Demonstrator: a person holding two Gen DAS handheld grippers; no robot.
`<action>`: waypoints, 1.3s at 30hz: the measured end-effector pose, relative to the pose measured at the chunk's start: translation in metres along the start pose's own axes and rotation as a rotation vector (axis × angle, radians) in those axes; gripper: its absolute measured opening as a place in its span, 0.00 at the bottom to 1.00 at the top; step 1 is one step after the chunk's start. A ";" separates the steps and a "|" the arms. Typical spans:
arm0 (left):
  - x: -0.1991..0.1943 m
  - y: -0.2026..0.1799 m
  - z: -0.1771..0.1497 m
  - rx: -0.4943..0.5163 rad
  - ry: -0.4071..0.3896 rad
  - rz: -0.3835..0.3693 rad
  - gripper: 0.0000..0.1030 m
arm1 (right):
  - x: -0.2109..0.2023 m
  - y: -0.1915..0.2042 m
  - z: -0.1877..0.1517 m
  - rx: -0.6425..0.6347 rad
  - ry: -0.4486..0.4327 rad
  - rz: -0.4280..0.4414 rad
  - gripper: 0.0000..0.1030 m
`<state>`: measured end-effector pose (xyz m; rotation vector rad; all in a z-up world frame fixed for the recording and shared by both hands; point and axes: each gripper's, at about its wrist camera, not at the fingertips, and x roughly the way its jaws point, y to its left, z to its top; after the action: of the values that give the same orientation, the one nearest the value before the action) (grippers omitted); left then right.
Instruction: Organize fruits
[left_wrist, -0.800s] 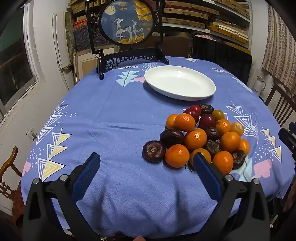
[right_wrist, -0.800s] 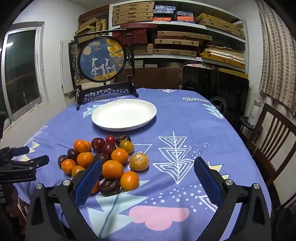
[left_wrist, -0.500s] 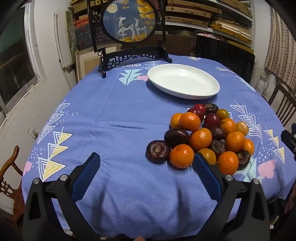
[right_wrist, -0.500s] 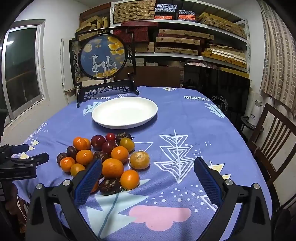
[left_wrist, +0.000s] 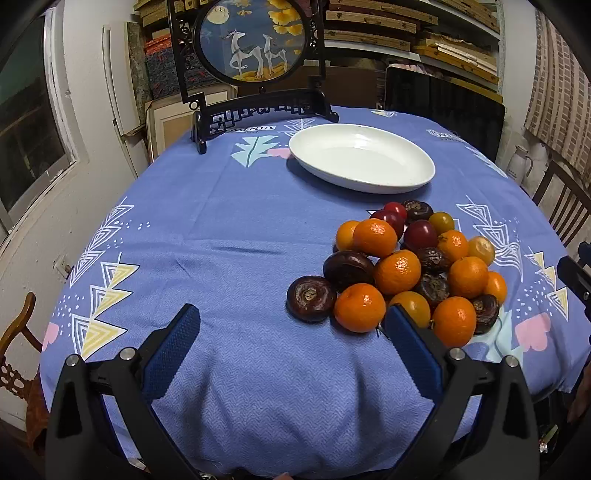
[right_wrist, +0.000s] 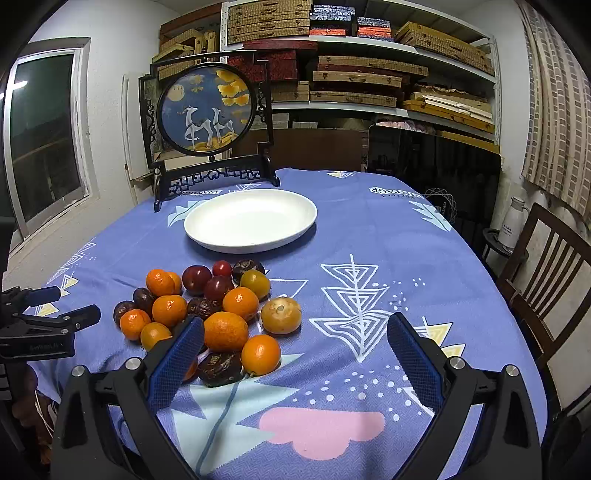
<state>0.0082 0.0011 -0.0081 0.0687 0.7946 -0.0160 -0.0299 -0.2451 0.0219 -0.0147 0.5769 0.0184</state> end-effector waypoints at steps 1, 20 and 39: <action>-0.001 -0.002 -0.001 0.001 -0.001 0.000 0.96 | 0.000 0.000 0.000 -0.001 -0.001 -0.001 0.96; -0.010 -0.008 -0.004 0.027 -0.024 0.004 0.96 | -0.006 0.003 -0.003 -0.004 0.000 0.014 0.96; -0.010 -0.005 -0.001 0.023 -0.027 0.005 0.96 | -0.010 0.005 -0.001 -0.012 0.008 0.029 0.96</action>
<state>-0.0002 -0.0040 -0.0021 0.0926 0.7677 -0.0211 -0.0392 -0.2407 0.0262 -0.0181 0.5852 0.0504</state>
